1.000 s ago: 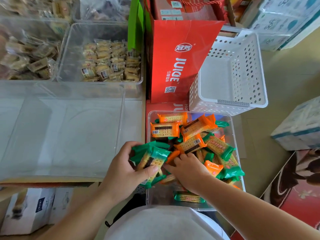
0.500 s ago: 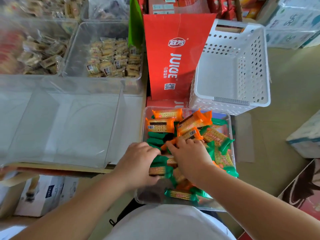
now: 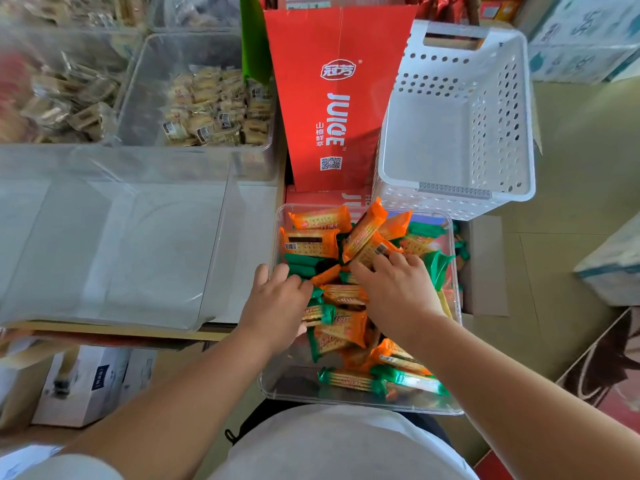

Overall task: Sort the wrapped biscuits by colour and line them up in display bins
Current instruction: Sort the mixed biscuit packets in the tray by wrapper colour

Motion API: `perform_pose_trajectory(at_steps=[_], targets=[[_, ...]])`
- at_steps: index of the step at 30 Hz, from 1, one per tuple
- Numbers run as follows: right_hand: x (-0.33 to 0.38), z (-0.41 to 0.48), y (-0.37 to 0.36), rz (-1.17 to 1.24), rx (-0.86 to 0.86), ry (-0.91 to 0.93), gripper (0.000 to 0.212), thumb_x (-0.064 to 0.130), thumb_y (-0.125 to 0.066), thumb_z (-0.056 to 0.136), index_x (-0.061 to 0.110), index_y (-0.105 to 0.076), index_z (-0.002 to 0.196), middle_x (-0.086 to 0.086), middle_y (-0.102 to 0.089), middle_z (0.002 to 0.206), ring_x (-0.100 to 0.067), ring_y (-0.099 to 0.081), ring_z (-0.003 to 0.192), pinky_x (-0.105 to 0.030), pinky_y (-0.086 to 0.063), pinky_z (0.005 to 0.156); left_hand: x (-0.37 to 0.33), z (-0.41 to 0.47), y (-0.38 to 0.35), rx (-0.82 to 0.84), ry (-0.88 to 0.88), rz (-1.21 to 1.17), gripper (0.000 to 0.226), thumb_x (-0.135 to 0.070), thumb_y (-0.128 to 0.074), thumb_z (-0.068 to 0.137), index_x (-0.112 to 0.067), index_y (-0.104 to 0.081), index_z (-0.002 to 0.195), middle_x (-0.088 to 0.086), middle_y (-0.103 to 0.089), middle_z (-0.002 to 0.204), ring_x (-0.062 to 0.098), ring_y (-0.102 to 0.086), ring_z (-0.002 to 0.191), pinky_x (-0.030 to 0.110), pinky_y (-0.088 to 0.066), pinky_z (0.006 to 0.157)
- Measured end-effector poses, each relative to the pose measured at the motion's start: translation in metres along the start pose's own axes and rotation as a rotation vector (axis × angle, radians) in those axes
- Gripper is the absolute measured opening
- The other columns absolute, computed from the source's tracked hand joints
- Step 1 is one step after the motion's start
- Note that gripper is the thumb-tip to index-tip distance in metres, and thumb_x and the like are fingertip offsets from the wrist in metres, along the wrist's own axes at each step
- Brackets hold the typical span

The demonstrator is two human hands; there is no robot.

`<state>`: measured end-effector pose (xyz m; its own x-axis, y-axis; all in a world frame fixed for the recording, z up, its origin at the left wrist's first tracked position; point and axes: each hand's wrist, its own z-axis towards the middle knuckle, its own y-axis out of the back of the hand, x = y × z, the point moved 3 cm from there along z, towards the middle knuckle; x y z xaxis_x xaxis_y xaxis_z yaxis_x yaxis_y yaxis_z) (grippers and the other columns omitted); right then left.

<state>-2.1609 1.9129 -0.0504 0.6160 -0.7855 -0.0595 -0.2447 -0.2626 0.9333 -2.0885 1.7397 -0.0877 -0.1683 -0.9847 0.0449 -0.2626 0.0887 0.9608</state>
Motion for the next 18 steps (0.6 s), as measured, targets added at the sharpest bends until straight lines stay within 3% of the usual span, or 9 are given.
perform_pose_trajectory(at_steps=[4,6,8,9,11,13,15,18], targets=[[0.000,-0.007,0.003,-0.013,-0.176,-0.006,0.041,0.011,-0.066,0.074,0.025,-0.060,0.113,-0.008,-0.056,0.110,-0.034,-0.050,0.101,-0.047,-0.041,0.082,0.001,0.006,-0.001,-0.002,0.030,-0.009,0.047,-0.038,-0.076,0.082,-0.023,-0.058,0.122,-0.001,-0.064,0.112,0.027,-0.047,0.117,0.051,-0.027,0.101],[0.002,-0.015,0.005,-0.009,-0.378,0.074,0.031,0.007,-0.057,0.074,0.018,-0.064,0.102,-0.012,-0.058,0.109,-0.037,-0.050,0.103,-0.049,-0.039,0.084,0.005,0.008,-0.003,-0.023,0.055,-0.011,0.056,-0.040,-0.081,0.075,-0.024,-0.056,0.121,0.001,-0.060,0.113,0.028,-0.048,0.115,0.053,-0.026,0.101],[0.011,-0.024,0.002,-0.009,-0.459,0.215,0.024,0.011,-0.049,0.079,0.016,-0.065,0.096,-0.010,-0.060,0.103,-0.035,-0.056,0.097,-0.046,-0.039,0.079,0.009,0.008,-0.005,-0.062,0.091,-0.027,0.067,-0.046,-0.089,0.062,-0.023,-0.055,0.115,0.003,-0.057,0.108,0.028,-0.049,0.108,0.053,-0.029,0.097],[0.018,-0.026,0.000,-0.007,-0.427,0.278,0.019,0.012,-0.052,0.079,0.016,-0.067,0.091,-0.008,-0.061,0.096,-0.033,-0.059,0.089,-0.043,-0.042,0.074,0.010,0.008,-0.005,-0.079,0.105,-0.031,0.070,-0.049,-0.092,0.056,-0.021,-0.055,0.109,0.004,-0.057,0.106,0.028,-0.050,0.106,0.053,-0.031,0.095],[0.035,-0.025,-0.010,0.062,-0.170,0.297,0.007,0.014,-0.062,0.083,0.016,-0.067,0.088,-0.004,-0.064,0.088,-0.029,-0.063,0.078,-0.038,-0.048,0.063,0.012,0.006,-0.005,-0.082,0.146,-0.046,0.071,-0.052,-0.094,0.047,-0.018,-0.059,0.099,0.008,-0.057,0.108,0.031,-0.049,0.109,0.056,-0.031,0.098],[0.047,-0.018,-0.021,0.154,0.093,0.167,0.013,0.023,-0.055,0.096,0.016,-0.062,0.105,-0.003,-0.064,0.099,-0.028,-0.066,0.084,-0.035,-0.047,0.059,0.013,0.004,-0.005,-0.063,0.193,-0.074,0.067,-0.051,-0.095,0.046,-0.017,-0.064,0.094,0.014,-0.056,0.129,0.038,-0.043,0.128,0.063,-0.022,0.107],[0.053,-0.009,-0.027,0.221,0.148,0.060,0.024,0.034,-0.052,0.100,0.017,-0.057,0.115,-0.003,-0.064,0.107,-0.028,-0.067,0.089,-0.036,-0.046,0.061,0.013,0.001,-0.004,-0.047,0.227,-0.106,0.053,-0.040,-0.094,0.058,-0.019,-0.065,0.097,0.017,-0.040,0.154,0.044,-0.025,0.147,0.067,-0.007,0.114],[0.055,0.004,-0.031,0.322,0.110,-0.046,0.033,0.052,-0.056,0.096,0.021,-0.058,0.107,0.000,-0.066,0.103,-0.024,-0.066,0.090,-0.036,-0.053,0.069,0.014,-0.004,-0.009,-0.025,0.252,-0.173,0.034,-0.036,-0.082,0.078,-0.024,-0.064,0.104,0.012,-0.014,0.168,0.042,0.003,0.154,0.069,0.005,0.117]])
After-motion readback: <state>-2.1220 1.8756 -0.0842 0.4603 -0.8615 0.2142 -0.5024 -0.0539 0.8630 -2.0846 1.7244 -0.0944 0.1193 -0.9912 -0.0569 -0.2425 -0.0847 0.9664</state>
